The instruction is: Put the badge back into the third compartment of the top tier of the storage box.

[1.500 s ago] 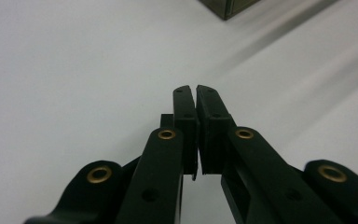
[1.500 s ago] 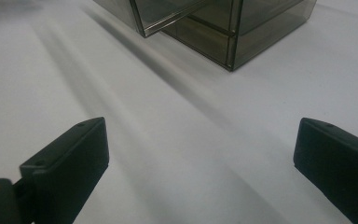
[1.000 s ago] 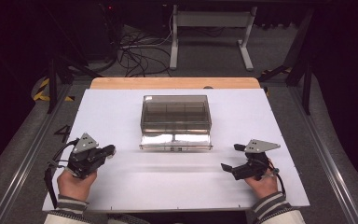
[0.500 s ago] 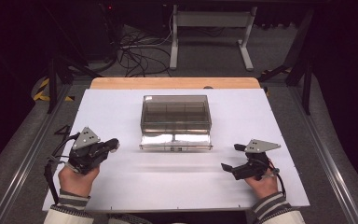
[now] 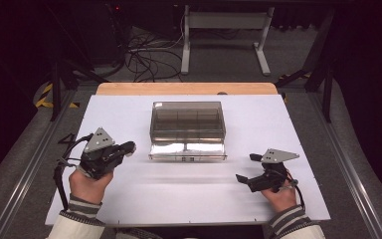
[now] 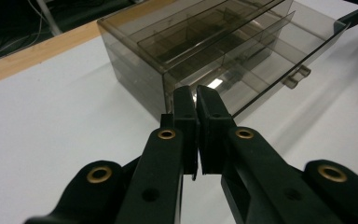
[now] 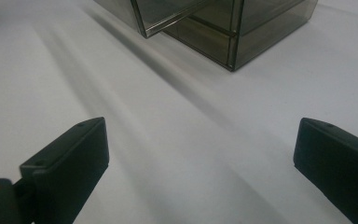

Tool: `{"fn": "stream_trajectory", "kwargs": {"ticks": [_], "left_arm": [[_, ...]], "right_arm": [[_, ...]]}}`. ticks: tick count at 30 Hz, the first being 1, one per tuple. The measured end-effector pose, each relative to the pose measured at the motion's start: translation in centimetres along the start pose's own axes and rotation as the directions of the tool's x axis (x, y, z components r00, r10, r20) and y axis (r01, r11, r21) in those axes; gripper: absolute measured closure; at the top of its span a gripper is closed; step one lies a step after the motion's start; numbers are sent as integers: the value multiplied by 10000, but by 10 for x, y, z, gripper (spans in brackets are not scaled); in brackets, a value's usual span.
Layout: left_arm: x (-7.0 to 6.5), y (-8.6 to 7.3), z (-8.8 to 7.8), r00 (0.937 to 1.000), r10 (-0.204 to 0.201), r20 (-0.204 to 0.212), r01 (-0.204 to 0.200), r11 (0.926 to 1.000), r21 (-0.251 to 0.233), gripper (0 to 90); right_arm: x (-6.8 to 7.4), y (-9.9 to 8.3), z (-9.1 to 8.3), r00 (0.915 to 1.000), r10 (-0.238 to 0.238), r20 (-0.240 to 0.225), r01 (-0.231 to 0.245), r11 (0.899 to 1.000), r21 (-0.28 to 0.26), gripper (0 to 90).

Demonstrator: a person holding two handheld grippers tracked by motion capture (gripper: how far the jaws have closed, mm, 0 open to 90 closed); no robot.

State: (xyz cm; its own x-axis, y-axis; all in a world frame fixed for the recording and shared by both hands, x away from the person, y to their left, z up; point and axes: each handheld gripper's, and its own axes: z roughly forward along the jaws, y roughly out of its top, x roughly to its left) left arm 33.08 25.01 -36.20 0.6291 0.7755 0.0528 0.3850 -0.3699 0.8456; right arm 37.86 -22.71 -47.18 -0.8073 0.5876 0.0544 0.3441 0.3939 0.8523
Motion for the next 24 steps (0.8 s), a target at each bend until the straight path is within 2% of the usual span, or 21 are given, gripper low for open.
{"fn": "stream_trajectory", "kwargs": {"ticks": [10, 18, 24], "left_arm": [[-13, 23, 13, 9988, 379, 319, -373, 9991, -220, 877], [-23, 38, 26, 9950, 718, 691, -699, 9971, -294, 876], [-28, 48, 34, 9920, 766, 1004, -735, 9967, -339, 876]], "right_arm": [[0, 0, 0, 10000, -14, -4, 14, 10000, 0, 40], [0, 0, 0, 10000, -25, -35, 25, 10000, 9, 40], [0, 0, 1, 10000, -40, -54, 40, 10000, 14, 40]]}}
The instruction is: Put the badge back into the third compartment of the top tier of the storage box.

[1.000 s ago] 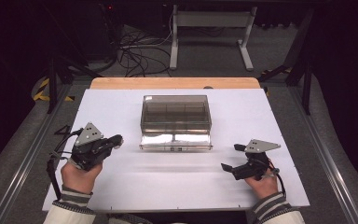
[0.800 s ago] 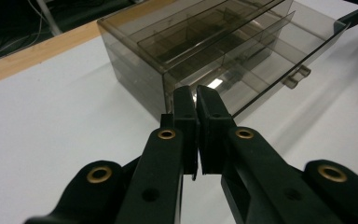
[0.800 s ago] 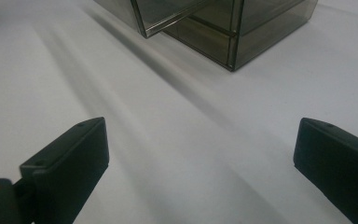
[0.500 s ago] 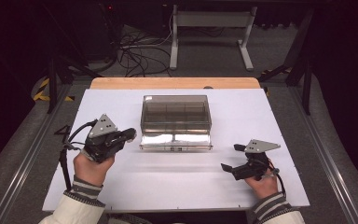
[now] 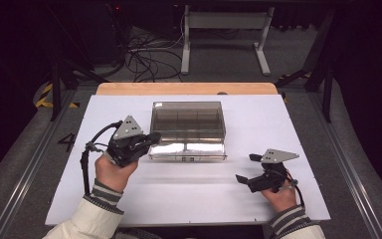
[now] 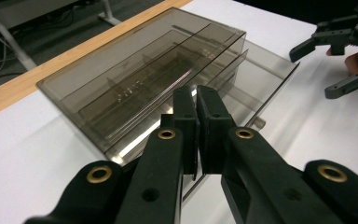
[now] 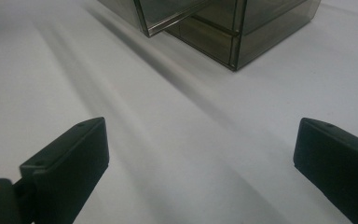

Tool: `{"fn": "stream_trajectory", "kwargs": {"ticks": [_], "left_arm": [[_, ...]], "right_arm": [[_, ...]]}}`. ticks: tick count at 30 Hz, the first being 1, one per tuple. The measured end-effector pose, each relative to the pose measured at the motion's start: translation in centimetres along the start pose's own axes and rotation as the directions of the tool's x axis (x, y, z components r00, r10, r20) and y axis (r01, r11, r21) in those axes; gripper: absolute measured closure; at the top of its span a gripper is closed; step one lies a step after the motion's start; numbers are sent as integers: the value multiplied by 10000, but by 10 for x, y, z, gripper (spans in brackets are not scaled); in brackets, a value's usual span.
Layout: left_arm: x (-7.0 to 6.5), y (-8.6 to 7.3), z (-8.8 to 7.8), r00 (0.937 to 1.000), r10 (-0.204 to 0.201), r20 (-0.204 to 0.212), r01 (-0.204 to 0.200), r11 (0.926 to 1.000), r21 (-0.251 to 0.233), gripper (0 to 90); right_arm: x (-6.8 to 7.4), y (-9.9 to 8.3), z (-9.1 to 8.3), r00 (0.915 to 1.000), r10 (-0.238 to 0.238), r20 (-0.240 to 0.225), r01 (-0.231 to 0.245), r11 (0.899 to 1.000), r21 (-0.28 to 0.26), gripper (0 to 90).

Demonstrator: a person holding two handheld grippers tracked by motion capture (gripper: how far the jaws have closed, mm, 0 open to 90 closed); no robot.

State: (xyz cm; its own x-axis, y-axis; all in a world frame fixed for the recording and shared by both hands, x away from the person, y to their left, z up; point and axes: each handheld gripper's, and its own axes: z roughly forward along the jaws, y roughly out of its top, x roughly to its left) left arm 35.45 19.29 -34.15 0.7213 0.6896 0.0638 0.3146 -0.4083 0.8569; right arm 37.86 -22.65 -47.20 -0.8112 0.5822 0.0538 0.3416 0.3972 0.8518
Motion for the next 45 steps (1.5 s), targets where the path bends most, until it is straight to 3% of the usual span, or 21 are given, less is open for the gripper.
{"fn": "stream_trajectory", "kwargs": {"ticks": [11, 21, 31, 45], "left_arm": [[-10, 14, 22, 9989, 112, 459, -112, 9999, 17, 876], [-23, 27, 41, 9972, 382, 647, -382, 9993, -11, 876], [-31, 34, 65, 9948, 396, 935, -414, 9990, 174, 876], [-41, 37, 98, 9938, 565, 957, -598, 9977, 315, 875]], "right_arm": [[0, 0, 0, 10000, -9, -38, 9, 10000, 4, 40], [0, 0, 0, 10000, -2, -92, 2, 10000, 33, 40], [0, 0, 0, 9999, 9, -132, -9, 10000, 13, 40], [0, 0, 0, 9998, -8, -182, 9, 10000, 11, 40]]}}
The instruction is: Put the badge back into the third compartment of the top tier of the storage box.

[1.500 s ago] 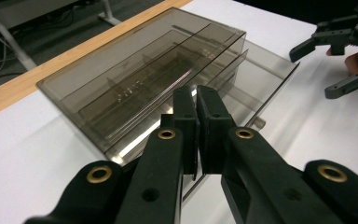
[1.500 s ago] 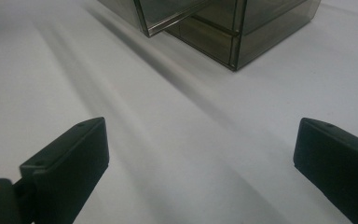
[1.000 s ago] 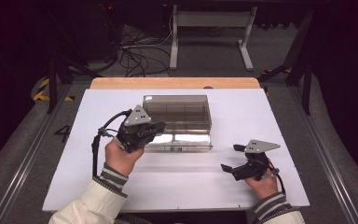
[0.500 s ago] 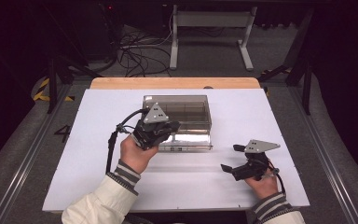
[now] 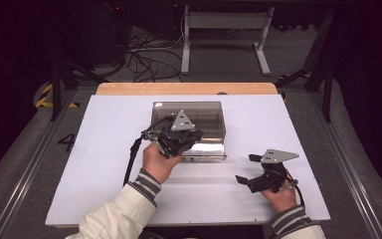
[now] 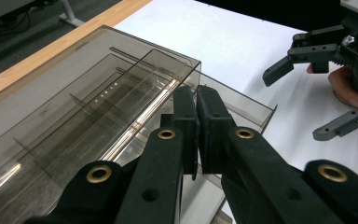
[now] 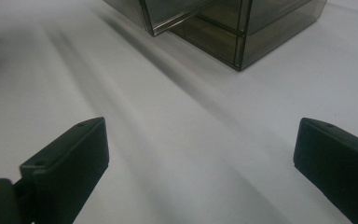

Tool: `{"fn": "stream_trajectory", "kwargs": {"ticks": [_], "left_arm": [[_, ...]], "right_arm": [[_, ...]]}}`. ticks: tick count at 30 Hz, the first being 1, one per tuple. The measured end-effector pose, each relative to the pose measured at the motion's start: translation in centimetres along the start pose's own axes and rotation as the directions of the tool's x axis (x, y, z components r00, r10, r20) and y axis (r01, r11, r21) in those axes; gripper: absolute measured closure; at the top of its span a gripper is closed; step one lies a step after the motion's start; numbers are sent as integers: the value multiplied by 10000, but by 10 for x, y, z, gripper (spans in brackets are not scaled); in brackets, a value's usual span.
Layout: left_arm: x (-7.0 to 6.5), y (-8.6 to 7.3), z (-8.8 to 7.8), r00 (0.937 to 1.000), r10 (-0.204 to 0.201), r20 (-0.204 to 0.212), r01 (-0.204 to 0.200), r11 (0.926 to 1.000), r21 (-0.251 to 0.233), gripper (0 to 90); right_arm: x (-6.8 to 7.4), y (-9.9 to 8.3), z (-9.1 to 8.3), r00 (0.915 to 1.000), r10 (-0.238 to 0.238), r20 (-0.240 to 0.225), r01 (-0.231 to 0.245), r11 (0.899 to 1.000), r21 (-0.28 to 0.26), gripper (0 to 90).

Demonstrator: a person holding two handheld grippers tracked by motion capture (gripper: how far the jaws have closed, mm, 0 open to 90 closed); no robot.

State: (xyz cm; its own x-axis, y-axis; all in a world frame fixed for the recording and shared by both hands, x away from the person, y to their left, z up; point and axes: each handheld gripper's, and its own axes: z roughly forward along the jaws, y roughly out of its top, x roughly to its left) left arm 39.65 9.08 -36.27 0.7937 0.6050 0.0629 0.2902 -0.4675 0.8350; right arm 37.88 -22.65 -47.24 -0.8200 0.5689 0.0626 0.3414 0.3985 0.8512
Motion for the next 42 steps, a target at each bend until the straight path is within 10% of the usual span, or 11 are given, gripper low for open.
{"fn": "stream_trajectory", "kwargs": {"ticks": [42], "left_arm": [[-12, -4, 49, 9988, 292, -393, -250, 9944, 1023, 870]], "right_arm": [[0, 0, 1, 9999, -63, -150, 64, 10000, 41, 40]]}}
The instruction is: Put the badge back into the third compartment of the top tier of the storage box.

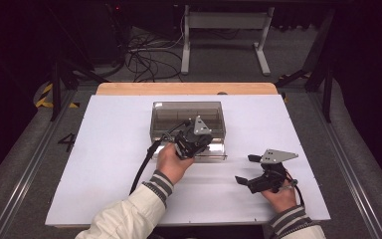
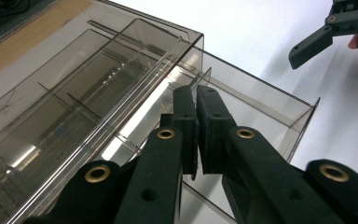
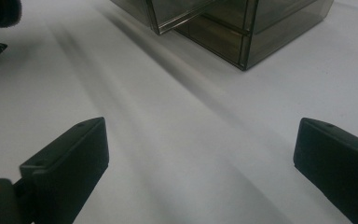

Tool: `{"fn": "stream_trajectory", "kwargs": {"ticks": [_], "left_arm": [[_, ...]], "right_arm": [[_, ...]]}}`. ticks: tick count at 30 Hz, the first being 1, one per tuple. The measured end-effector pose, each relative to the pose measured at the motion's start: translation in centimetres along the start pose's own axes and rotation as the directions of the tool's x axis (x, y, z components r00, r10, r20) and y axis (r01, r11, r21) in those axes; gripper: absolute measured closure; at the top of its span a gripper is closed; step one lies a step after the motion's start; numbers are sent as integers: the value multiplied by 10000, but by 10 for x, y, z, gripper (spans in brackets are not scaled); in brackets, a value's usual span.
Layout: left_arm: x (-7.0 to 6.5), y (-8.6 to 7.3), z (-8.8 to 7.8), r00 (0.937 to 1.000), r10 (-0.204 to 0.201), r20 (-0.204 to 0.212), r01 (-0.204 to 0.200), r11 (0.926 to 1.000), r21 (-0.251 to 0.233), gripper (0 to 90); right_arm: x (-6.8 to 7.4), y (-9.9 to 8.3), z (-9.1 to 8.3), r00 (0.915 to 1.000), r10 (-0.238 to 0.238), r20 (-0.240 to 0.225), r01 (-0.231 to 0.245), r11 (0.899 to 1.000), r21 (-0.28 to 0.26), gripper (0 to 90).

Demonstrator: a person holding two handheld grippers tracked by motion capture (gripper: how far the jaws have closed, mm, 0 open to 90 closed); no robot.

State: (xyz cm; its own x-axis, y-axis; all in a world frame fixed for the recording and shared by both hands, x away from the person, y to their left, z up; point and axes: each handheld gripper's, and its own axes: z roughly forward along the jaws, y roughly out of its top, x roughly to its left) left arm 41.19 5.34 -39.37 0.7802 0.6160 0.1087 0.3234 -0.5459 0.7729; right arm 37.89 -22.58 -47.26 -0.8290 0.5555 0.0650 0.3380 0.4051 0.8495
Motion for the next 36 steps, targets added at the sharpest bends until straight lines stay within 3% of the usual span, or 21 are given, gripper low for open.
{"fn": "stream_trajectory", "kwargs": {"ticks": [10, 14, 22, 25, 29, 36], "left_arm": [[-2, 1, 1, 9998, -33, 218, 34, 10000, -40, 863], [-3, 2, -1, 9976, -126, 676, 142, 9996, -235, 725], [-3, 3, -14, 9920, -38, 1259, 125, 9976, -687, 660], [-3, 3, -22, 9896, 14, 1437, 89, 9974, -711, 707], [-4, 0, -35, 9891, 124, 1469, -36, 9982, -604, 881], [0, -9, -57, 9879, 85, 1546, 26, 9974, -714, 898]], "right_arm": [[0, 0, 0, 10000, 5, -8, -5, 10000, 4, 40], [0, 0, 0, 10000, 15, 2, -15, 10000, 11, 40], [0, 0, 0, 10000, 50, 0, -50, 10000, 6, 40], [0, 0, 0, 10000, 56, 2, -56, 10000, 5, 40], [0, 0, 0, 10000, 62, 0, -62, 10000, -6, 40], [0, 0, 0, 10000, 65, 12, -65, 10000, 6, 40]]}}
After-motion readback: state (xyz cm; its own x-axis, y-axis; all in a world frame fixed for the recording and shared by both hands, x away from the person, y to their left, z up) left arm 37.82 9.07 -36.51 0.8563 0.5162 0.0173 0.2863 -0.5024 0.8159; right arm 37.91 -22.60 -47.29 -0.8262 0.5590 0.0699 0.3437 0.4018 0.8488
